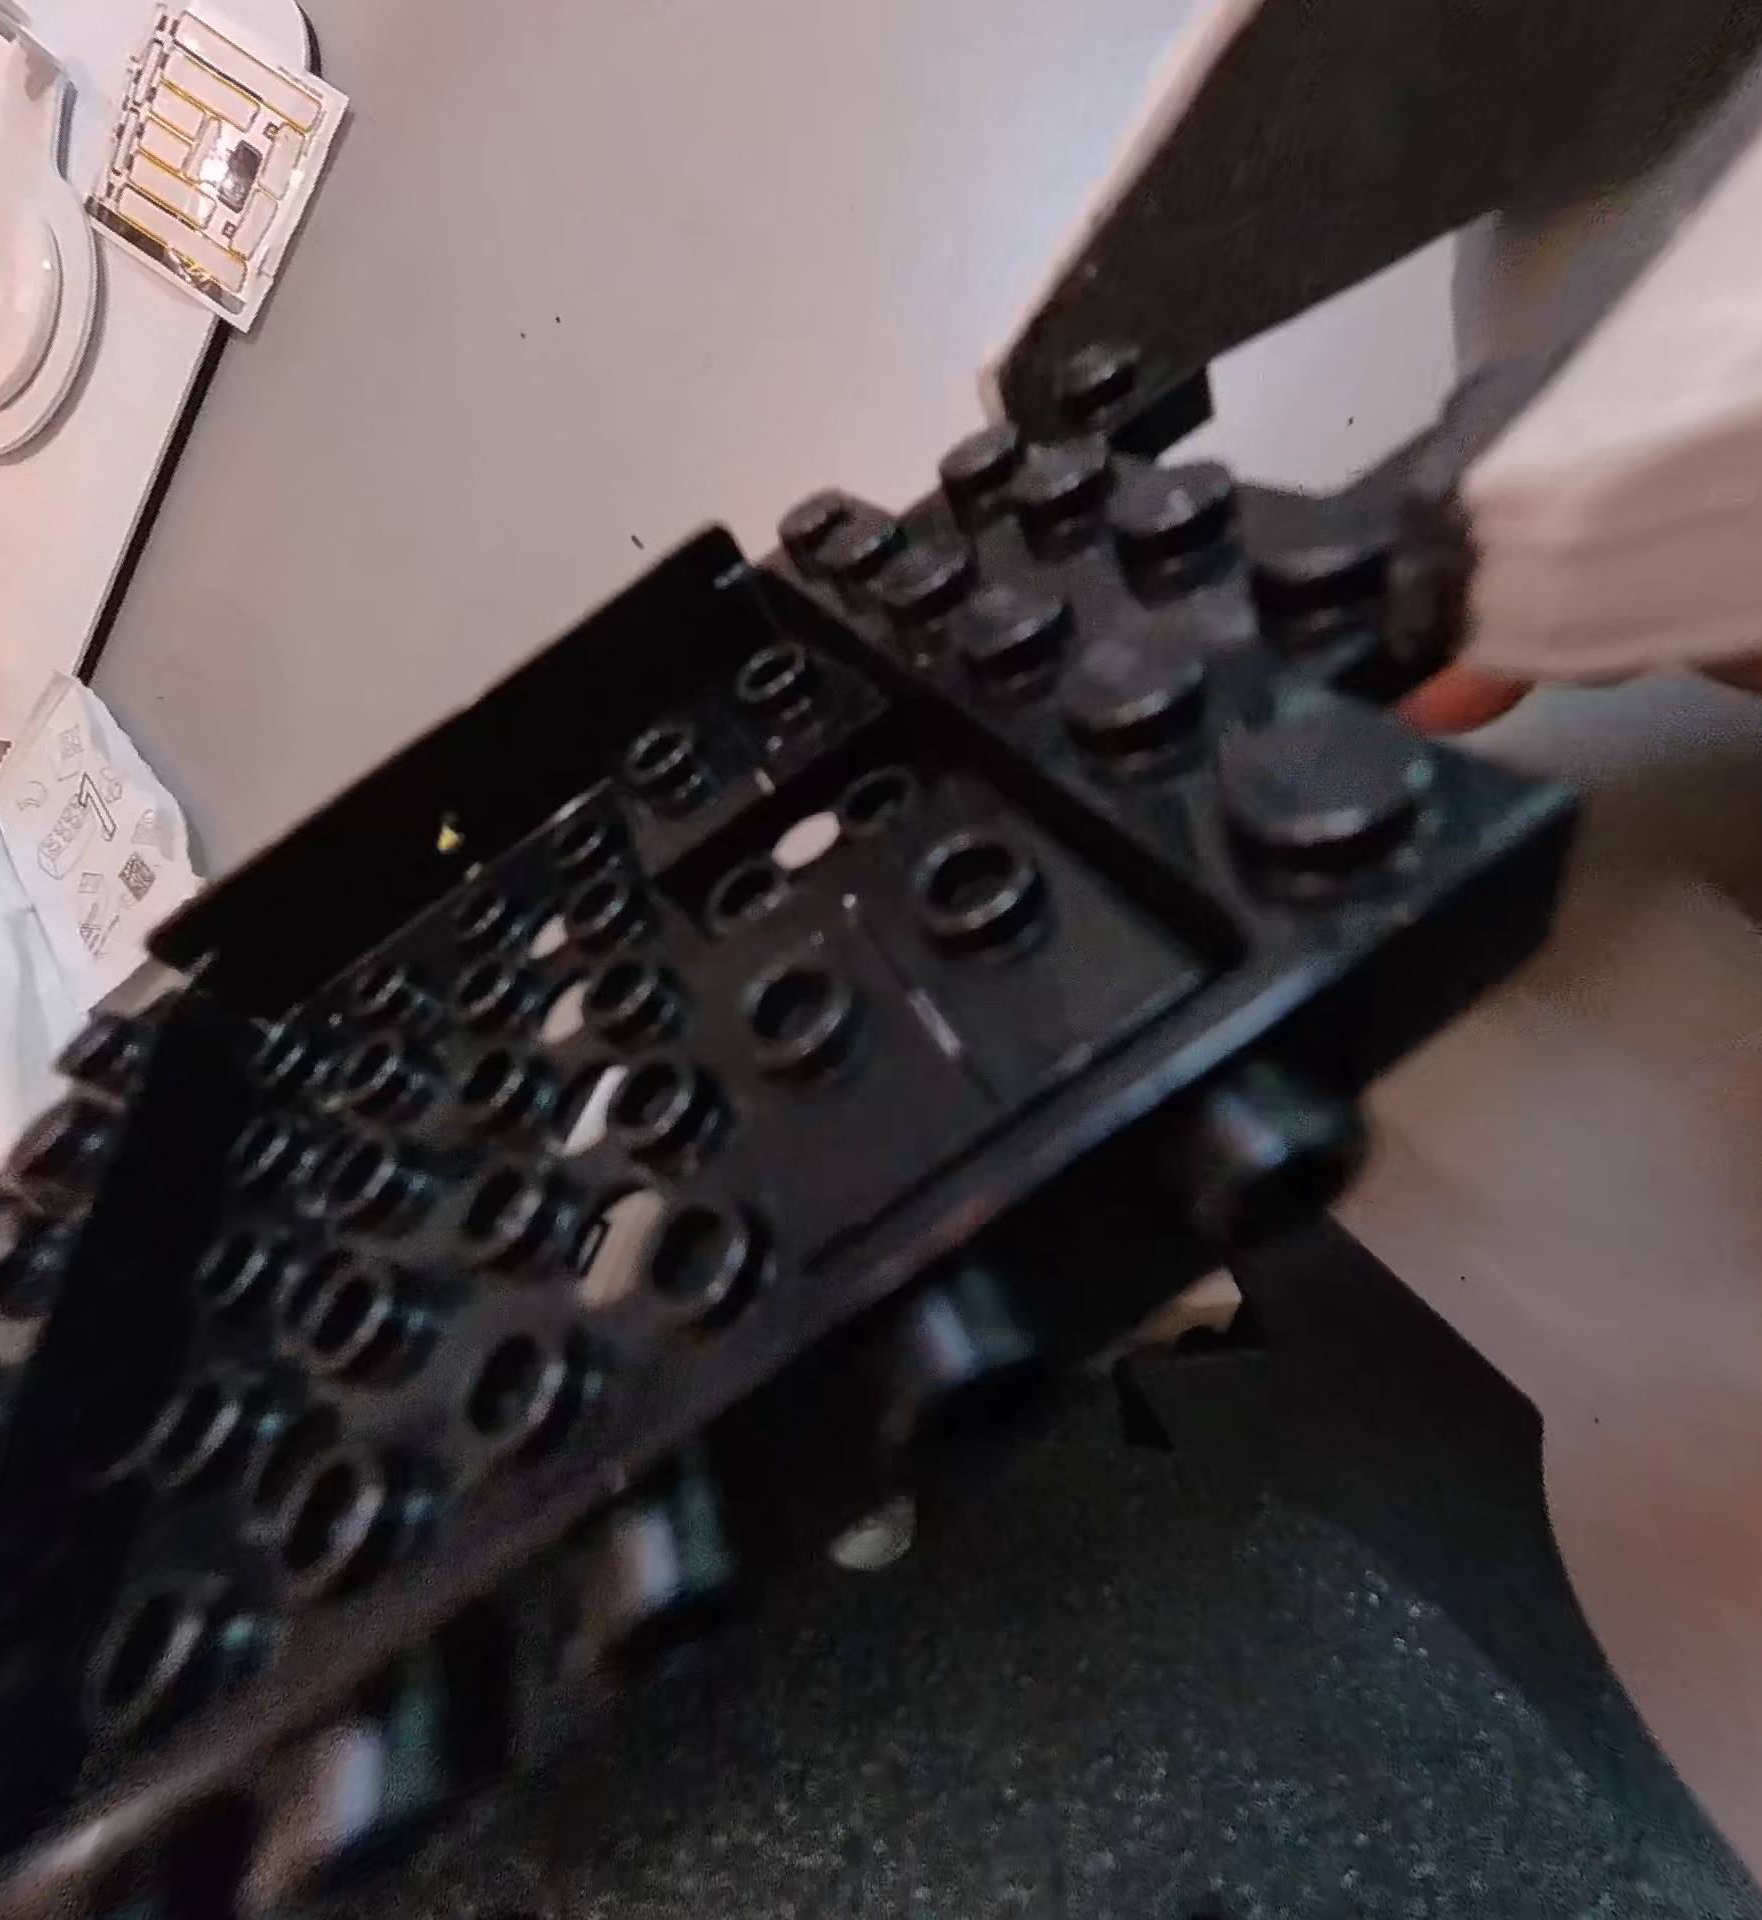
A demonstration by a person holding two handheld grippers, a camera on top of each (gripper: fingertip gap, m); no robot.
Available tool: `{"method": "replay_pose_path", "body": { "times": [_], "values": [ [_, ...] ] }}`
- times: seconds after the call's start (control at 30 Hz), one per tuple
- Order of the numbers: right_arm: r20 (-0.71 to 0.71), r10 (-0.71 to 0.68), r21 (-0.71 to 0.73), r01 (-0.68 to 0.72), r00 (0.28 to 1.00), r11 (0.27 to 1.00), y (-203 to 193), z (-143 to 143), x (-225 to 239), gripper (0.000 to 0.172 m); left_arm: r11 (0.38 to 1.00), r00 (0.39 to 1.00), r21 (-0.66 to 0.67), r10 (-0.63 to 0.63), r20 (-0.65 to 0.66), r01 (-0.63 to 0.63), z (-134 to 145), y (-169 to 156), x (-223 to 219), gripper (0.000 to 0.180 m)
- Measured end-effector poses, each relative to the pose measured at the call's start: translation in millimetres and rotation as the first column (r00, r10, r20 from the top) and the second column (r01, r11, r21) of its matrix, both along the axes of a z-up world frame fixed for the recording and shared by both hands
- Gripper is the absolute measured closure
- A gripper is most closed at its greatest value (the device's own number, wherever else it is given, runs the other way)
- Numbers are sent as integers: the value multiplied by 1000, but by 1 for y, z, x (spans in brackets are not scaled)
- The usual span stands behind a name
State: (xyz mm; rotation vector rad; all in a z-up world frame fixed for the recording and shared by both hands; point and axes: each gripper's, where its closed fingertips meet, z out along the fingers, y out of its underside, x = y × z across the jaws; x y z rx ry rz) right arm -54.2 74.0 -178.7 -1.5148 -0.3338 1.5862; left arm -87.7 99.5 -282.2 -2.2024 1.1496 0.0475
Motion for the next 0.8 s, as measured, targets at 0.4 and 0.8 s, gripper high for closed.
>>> {"method": "replay_pose_path", "body": {
  "times": [0.4,0.8],
  "values": [
    [95,-84,129,72,992,989,0,4,3,138,1000,1000,2,-1,-2,1,0,1,0,131],
    [154,-138,194,107,978,975,1,4,4,138,1000,1000,-1,-4,5,4,-1,0,0,132]
  ]
}}
